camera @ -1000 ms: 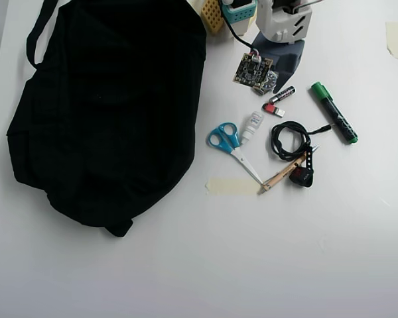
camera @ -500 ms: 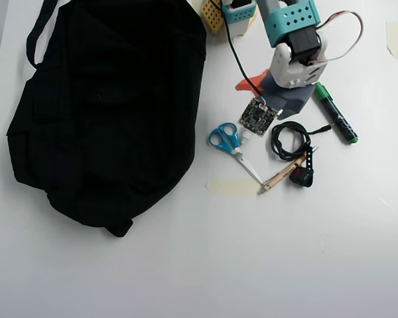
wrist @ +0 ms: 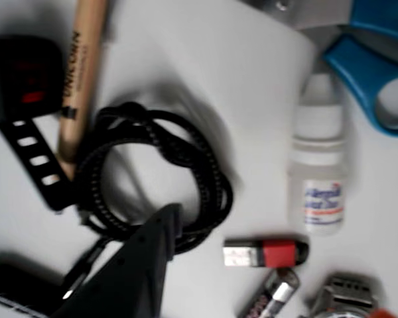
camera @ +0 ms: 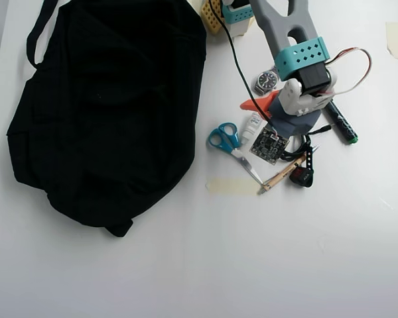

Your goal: Put the usbc cable into the black bag

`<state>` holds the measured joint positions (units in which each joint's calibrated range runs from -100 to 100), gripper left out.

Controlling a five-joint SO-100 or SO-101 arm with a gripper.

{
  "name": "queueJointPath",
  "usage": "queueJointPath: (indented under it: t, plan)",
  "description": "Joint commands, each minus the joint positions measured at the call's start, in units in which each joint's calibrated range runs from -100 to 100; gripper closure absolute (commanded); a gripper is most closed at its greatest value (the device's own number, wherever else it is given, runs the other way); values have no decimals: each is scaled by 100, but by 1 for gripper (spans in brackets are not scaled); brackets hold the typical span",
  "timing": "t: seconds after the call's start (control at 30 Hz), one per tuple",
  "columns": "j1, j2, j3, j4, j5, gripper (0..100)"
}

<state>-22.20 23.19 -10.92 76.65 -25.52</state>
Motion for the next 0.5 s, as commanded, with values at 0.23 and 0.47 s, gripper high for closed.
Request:
queueJointPath:
  t: [0.23, 0.47]
  plan:
    - [-435, -45, -893, 250, -7, 56]
    - [-764, -53, -1136, 250, -7, 73]
